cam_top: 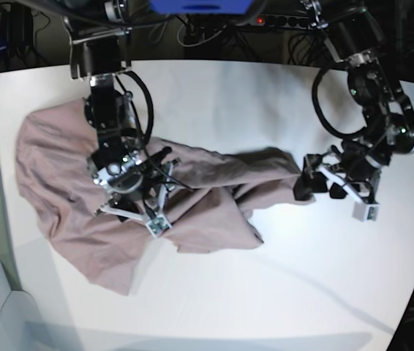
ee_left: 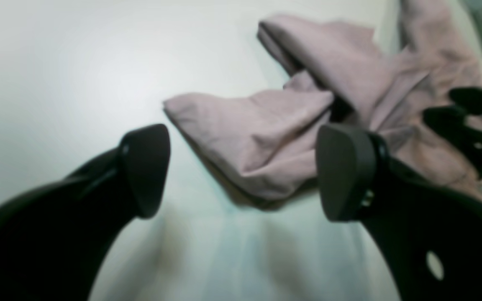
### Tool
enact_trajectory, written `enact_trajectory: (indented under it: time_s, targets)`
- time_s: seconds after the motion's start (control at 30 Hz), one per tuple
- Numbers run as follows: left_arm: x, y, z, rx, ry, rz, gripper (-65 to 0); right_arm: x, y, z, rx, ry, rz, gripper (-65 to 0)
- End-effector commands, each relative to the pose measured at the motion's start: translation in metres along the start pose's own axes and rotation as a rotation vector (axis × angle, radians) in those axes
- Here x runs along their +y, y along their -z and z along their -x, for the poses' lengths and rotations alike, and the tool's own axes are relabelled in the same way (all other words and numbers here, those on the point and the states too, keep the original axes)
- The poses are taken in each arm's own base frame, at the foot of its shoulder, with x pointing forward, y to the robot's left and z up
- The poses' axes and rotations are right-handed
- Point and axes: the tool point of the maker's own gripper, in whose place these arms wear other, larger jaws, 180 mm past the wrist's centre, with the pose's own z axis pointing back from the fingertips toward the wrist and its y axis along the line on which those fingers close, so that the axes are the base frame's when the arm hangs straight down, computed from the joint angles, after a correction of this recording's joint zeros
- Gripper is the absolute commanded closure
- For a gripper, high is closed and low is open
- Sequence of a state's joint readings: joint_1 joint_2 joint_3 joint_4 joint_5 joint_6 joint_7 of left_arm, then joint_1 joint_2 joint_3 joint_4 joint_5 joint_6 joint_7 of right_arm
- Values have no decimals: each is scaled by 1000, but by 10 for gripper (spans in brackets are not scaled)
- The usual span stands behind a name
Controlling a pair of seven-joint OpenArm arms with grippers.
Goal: Layout the t-shirt on the table in an organized manner, then fold the t-shirt properly
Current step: 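Release the left gripper and regrasp the t-shirt with both grippers, then stretch the t-shirt between both grippers, pulling them apart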
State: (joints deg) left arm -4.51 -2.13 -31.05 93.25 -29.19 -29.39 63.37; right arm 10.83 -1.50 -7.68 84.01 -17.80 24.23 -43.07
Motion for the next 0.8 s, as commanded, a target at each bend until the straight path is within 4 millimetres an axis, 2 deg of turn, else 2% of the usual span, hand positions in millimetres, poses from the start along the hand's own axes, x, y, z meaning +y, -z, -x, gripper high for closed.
enact_trajectory:
  time_s: [0.0, 0.1, 0.23, 0.4, 0.53, 0.6, 0.63, 0.7, 0.77]
  targets:
    - [-2, 3, -17, -39, 24, 3, -525, -14, -7, -18, -60, -10, 36, -319]
    - [-3, 17, -10, -29, 35, -12, -509, -18, -15, -13, -65, -20, 54, -319]
    - [7, 34, 6, -9, -27, -13, -419, -28, -20, 0, -36, -42, 78, -319]
    - [13, 58, 22, 42, -104, 5, -415, -39, -21, 14, 18, -56, 98, -318]
    - [13, 66, 32, 59, -135, 14, -413, -39, -21, 17, 28, -56, 99, -318]
    - [11, 69, 29, 59, -134, 24, -407, -40, -22, 23, 38, -44, 100, -318]
    - [7, 71, 31, 70, -127, 34, -385, -42, -22, 24, 39, -32, 104, -318]
    - [3, 73, 35, 86, -110, 45, -283, -44, -22, 26, 43, -23, 108, -318]
    - [2, 72, 36, 92, -105, 48, -128, -44, -22, 26, 43, -23, 108, -318]
